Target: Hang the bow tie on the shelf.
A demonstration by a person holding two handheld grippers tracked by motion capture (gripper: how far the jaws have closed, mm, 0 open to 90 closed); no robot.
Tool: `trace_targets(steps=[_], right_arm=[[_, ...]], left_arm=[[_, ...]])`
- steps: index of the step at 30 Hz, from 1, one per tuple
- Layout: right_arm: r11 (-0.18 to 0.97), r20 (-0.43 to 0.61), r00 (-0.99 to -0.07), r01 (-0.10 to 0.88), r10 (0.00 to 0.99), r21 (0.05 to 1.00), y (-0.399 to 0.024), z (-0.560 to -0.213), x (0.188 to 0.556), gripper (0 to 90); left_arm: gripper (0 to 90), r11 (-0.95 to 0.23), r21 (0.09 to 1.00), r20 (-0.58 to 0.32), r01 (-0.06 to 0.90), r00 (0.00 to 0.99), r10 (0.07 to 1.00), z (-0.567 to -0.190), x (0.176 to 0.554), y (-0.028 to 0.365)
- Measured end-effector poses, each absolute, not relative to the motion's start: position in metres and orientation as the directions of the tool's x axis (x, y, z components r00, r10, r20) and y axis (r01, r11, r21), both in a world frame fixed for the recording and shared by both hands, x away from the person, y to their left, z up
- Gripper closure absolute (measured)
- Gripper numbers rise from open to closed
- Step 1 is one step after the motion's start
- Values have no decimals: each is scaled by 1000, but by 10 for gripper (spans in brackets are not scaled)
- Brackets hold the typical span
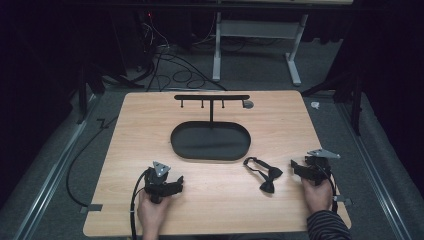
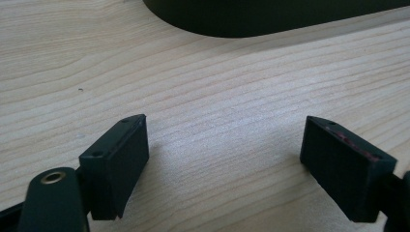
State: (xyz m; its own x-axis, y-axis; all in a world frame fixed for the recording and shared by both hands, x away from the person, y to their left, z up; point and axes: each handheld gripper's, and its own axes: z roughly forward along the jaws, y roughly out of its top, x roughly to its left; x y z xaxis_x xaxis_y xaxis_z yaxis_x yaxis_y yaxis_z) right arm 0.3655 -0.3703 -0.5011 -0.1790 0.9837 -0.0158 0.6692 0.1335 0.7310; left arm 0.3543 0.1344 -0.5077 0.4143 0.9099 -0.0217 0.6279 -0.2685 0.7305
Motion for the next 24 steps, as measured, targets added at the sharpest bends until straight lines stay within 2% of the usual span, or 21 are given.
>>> trace_targets(steps=[16,24], right_arm=[[132,-16,-176,670,984,731,-370,-501,366,392],[140,-8,-195,672,981,727,-369,-501,365,354]], left_arm=[[179,-270,730,-21,627,415,909,-508,354,135],[179,-269,731,-21,627,415,910,-508,354,134]])
